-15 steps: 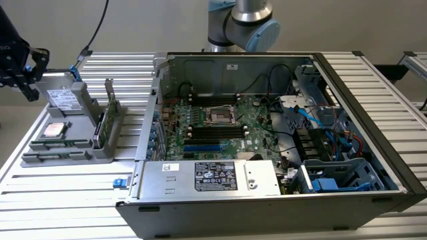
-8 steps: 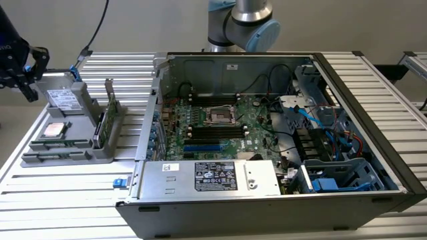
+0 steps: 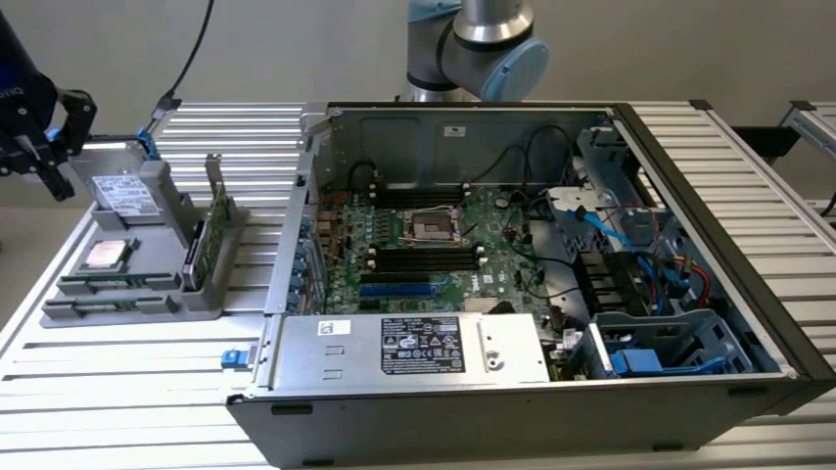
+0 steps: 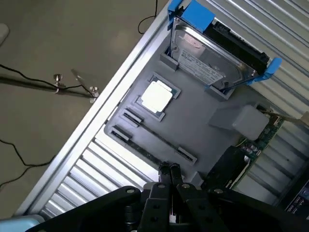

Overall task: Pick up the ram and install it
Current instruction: 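Pick up the ram and move it above insertion slot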

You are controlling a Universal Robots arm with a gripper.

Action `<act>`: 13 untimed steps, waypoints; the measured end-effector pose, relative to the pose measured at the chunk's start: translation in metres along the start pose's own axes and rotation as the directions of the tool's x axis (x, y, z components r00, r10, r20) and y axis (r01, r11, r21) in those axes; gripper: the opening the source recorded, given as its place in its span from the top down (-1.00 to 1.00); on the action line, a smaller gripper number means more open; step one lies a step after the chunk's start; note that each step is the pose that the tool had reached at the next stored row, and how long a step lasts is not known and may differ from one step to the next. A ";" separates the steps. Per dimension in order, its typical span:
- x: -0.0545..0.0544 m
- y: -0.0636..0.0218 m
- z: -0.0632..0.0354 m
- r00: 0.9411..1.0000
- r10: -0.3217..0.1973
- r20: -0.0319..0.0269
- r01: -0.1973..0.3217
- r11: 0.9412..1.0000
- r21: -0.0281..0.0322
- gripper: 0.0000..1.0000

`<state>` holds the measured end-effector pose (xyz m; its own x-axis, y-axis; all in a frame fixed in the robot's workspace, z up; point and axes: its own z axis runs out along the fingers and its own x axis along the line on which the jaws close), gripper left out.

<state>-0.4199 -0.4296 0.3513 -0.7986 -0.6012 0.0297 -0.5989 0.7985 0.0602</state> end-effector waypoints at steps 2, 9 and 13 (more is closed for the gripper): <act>0.000 0.0000 0.0001 0.999 -0.036 -0.002 0.036 0.999 0.001 0.80; 0.000 0.0000 0.0005 0.987 -0.163 -0.010 0.163 0.987 0.004 0.80; 0.000 0.0000 0.0008 0.972 -0.233 -0.015 0.233 0.972 0.005 0.80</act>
<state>-0.4199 -0.4296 0.3505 -0.6359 -0.7712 0.0297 -0.7690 0.6364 0.0602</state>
